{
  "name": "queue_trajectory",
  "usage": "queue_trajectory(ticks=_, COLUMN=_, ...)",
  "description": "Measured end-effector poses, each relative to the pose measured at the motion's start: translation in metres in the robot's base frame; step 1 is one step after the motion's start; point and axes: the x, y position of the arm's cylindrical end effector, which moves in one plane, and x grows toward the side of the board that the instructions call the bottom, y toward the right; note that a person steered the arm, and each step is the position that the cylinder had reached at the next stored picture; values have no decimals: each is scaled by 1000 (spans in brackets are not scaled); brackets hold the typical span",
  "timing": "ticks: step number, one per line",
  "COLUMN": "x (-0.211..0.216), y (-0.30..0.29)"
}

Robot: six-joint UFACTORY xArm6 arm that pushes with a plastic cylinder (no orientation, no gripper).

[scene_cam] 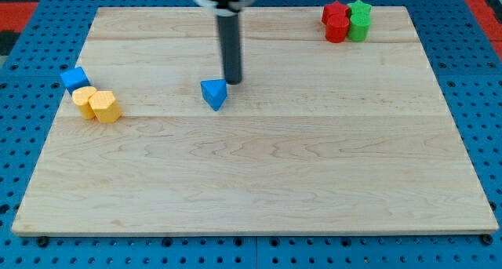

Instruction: Push the blue triangle to the top of yellow hexagon

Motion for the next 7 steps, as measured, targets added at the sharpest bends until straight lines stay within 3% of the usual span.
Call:
queue_trajectory(ticks=1, x=10, y=58)
queue_trajectory(ticks=2, x=28, y=38)
queue_trajectory(ticks=4, x=30, y=-120)
queue_trajectory(ticks=5, x=24, y=-160)
queue_trajectory(ticks=7, x=-3, y=-160)
